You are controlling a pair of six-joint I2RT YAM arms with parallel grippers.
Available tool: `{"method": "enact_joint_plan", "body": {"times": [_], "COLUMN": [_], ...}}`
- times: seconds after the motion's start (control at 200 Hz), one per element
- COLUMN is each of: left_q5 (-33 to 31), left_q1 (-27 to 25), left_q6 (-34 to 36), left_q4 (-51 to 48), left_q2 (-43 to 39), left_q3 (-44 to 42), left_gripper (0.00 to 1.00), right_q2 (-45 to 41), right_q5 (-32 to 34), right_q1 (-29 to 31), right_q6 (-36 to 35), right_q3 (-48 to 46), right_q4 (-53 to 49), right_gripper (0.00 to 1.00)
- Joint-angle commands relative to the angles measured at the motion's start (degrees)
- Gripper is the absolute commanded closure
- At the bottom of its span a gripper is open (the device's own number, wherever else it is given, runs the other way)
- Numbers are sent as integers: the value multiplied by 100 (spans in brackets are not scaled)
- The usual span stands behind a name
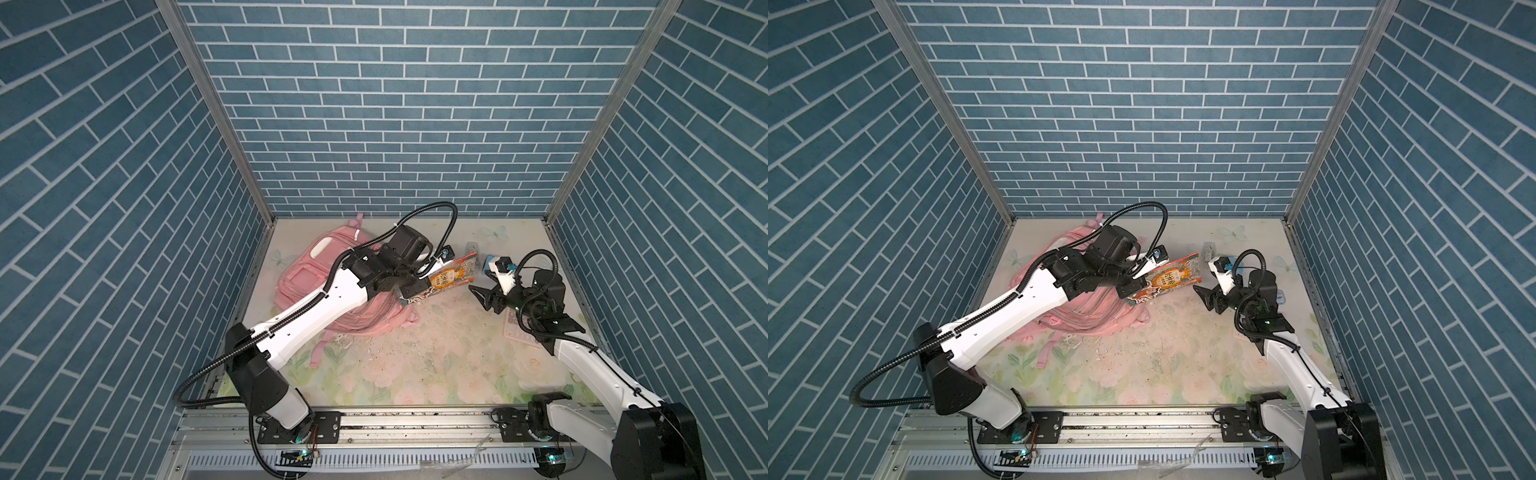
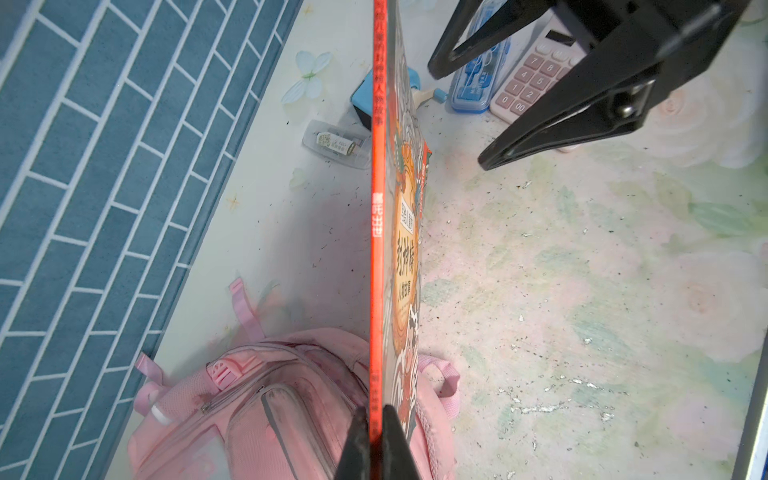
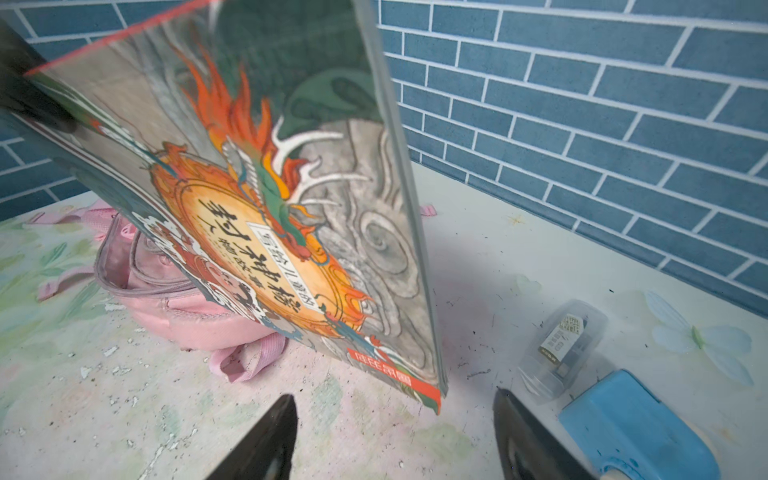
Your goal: Pack the student bag
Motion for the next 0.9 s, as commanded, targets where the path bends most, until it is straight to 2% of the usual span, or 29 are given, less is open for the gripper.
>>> {"method": "enact_joint_plan", "body": {"times": [0.0, 0.13, 0.315, 0.525, 0.66, 0.695, 0.715, 0.75, 0.775, 0.83, 0.895], "left_q5": [390, 686, 602, 476, 281, 249, 237, 204, 180, 61, 29], "left_q1": [-12, -35, -56, -41, 19, 84, 109, 221, 318, 546, 829], "left_q6": [398, 636, 774, 828, 671, 538, 441, 221, 64, -379, -855], "left_q4": [414, 498, 551, 560, 674, 744, 799, 903, 983, 1149, 1242], "left_q2": [-323, -571, -741, -681, -666, -685, -707, -747, -800, -914, -1031], "left_q3": [-191, -411, -648, -606, -597, -610, -621, -660, -710, -821, -990], "left_gripper": [100, 100, 100, 100, 100, 100, 90, 58, 45, 28, 22], "right_q2": [171, 415, 444, 163, -51, -82, -98, -144, -165, -251, -378], "right_q5": [-589, -1397, -1998, -2404, -2464, -2484, -2490, -2493, -2493, -2452, -2368], "right_q1": [-11, -11, -11, -8, -22, -20, -17, -24, -36, -54, -97], "right_q6": [-779, -1108, -1143, -1084, -866, -794, -754, -654, -571, -301, 256], "right_q3": [354, 664, 734, 703, 649, 631, 623, 592, 566, 489, 335], "right_q4": [5, -429, -630, -1116, -1150, -1152, -1165, -1159, -1148, -1065, -813], "right_gripper": [26, 29, 38, 69, 97, 100, 100, 100, 100, 100, 100]}}
